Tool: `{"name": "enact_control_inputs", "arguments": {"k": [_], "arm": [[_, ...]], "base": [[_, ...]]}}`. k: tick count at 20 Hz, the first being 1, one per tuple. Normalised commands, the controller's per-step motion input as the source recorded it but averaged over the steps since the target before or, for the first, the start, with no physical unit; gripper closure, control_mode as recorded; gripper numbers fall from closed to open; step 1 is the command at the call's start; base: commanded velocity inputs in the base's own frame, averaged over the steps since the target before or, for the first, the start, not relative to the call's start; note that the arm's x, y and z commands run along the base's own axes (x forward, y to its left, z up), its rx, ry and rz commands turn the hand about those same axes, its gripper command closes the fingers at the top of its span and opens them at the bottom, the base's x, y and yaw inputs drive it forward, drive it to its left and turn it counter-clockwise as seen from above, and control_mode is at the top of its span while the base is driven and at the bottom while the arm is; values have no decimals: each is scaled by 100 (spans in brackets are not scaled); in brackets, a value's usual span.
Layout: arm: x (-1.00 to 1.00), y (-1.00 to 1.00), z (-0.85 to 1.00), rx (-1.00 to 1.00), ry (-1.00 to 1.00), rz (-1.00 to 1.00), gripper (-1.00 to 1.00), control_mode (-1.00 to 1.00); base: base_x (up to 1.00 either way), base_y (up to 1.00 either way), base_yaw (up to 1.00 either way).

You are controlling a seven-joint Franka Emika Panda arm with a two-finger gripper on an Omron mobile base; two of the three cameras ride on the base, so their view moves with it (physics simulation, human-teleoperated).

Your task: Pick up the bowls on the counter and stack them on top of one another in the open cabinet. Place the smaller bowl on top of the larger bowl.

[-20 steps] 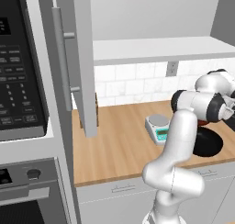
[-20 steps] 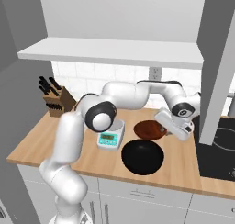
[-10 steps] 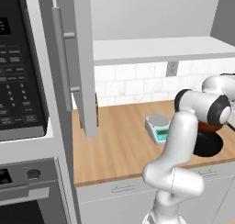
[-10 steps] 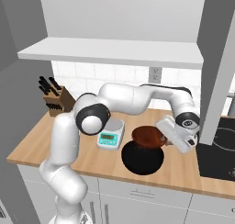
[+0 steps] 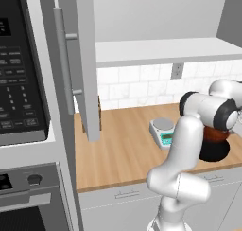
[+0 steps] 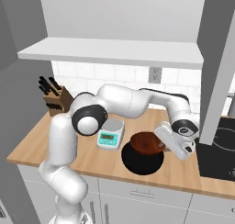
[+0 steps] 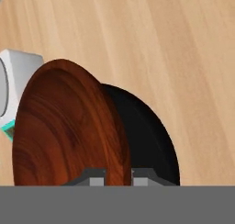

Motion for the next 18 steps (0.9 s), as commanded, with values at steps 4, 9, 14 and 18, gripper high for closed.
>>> {"name": "enact_control_inputs", "arguments": {"k": [4, 9, 14, 18], "arm": [[-14, 17, -22, -7, 0, 0, 100, -100], [6, 17, -16, -8, 0, -1, 100, -100], [-4, 0, -13, -3, 0, 0, 100, -100], [-10, 7, -16, -6, 0, 0, 100, -100]], "base": [[0, 0, 0], [0, 0, 0], [0, 0, 0], [0, 0, 0]]}}
